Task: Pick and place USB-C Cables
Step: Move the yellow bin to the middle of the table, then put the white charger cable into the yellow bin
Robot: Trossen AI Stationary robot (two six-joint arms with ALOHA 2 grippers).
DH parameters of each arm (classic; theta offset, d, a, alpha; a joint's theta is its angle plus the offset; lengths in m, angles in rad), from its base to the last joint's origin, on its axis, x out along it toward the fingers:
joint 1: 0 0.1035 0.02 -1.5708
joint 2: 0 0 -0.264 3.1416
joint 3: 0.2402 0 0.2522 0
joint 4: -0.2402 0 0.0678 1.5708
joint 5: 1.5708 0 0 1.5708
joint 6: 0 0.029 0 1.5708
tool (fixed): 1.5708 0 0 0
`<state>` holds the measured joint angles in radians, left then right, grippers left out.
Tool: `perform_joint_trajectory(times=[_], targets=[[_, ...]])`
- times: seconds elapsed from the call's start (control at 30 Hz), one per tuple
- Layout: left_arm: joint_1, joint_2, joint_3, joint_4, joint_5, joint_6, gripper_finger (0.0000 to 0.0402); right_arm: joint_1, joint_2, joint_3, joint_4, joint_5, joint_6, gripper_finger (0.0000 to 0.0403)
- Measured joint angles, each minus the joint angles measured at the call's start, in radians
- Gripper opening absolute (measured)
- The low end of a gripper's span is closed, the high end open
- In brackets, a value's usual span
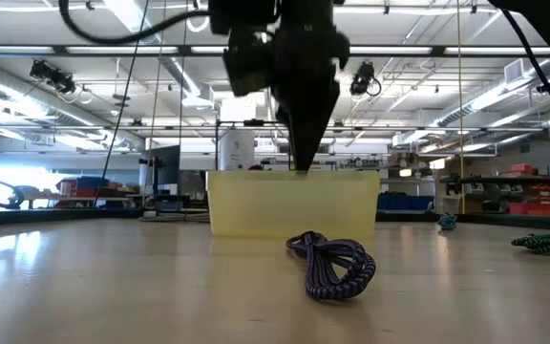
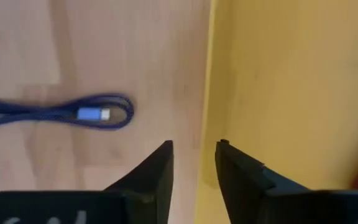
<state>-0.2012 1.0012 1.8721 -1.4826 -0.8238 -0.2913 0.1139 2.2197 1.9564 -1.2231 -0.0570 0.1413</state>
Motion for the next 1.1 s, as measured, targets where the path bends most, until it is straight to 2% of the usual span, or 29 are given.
perform_joint_trajectory(times=[0.2, 0.33, 0.6, 0.83, 0.97, 1.1], targets=[[0.0, 0.0, 0.0, -0.001, 0.013, 0.0, 0.013, -0.023, -0.022, 0.158, -0.194, 0.053, 0.071, 0.0133], [0.0, 0.0, 0.0, -0.009, 0.015, -0.001, 0.013, -0.051, -0.064, 0.218, -0.359, 0.152, 0.11, 0.0132], [0.0, 0.004, -0.017, -0.088, 0.016, -0.1, 0.013, -0.127, -0.283, 0.173, -0.352, 0.225, 0.235, 0.0132], [0.014, 0.007, -0.26, -0.06, 0.016, -0.096, 0.0126, -0.193, -0.488, 0.155, -0.319, 0.249, 0.297, 0.0132], [0.072, 0.023, -0.45, 0.072, 0.031, -0.085, 0.0115, -0.209, -0.59, 0.155, -0.27, 0.247, 0.297, 0.0132], [0.159, 0.033, -0.612, 0.29, 0.034, -0.107, 0.0105, -0.209, -0.675, 0.155, -0.198, 0.246, 0.282, 0.0132]])
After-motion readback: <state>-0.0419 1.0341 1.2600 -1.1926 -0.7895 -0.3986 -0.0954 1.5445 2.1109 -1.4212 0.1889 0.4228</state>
